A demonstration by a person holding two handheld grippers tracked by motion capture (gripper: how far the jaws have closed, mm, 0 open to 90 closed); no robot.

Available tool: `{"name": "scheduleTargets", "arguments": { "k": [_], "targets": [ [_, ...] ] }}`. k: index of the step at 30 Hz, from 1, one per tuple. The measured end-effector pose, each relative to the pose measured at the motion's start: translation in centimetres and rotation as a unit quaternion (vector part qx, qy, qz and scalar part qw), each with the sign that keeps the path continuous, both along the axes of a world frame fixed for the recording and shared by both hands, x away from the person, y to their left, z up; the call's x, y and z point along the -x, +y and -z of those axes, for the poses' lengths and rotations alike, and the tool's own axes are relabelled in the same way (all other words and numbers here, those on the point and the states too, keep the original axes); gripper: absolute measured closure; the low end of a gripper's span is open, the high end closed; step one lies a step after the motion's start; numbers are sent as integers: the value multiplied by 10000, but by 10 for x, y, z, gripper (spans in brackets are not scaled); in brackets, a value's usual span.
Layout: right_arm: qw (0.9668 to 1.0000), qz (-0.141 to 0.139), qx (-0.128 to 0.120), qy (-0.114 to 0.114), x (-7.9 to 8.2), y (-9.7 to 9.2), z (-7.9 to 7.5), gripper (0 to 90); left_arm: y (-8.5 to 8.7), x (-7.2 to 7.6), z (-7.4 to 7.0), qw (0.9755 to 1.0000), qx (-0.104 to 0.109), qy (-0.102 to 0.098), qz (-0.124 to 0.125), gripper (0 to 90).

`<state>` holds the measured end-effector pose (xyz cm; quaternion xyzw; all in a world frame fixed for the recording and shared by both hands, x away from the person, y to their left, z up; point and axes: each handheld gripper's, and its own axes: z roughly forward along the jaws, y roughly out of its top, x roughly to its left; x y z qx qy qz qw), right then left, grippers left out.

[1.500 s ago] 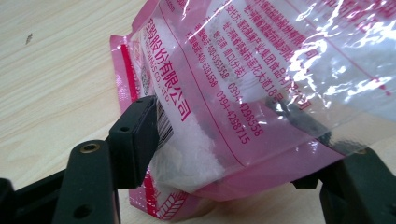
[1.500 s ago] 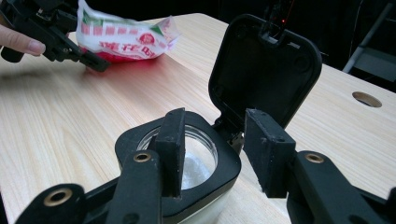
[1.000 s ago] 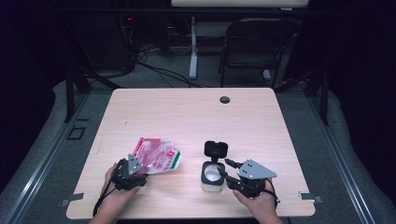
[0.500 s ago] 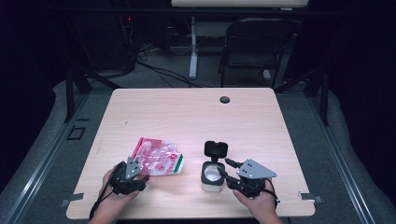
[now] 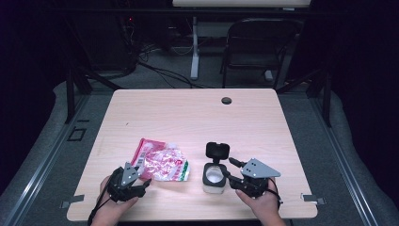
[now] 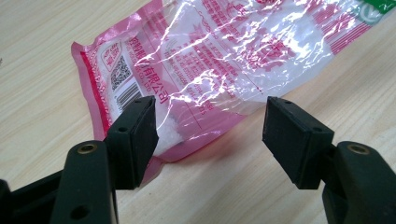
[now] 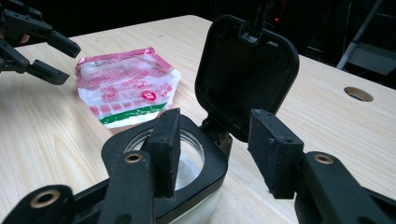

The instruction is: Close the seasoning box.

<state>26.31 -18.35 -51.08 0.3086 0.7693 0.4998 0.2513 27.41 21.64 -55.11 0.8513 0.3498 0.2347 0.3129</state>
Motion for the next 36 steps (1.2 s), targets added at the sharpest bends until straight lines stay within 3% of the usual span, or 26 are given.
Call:
{"name": "scheduleTargets", "arguments": {
  "k": [9,22,26,36],
  "targets": [
    [10000,58,-12,43,-5,-2,-1,523,-3,-3,1,10000,26,13,20,362],
    [9991,175,-358,153,-18,-8,-18,509,3,-4,-3,9998,145,-101,-98,366],
    [9987,150,-360,318,-26,-10,-25,510,4,-5,-3,9997,177,-107,-133,367],
    [9989,239,-158,372,-44,-4,-28,498,3,-7,-2,9997,204,-90,-106,367]
  ]
}}
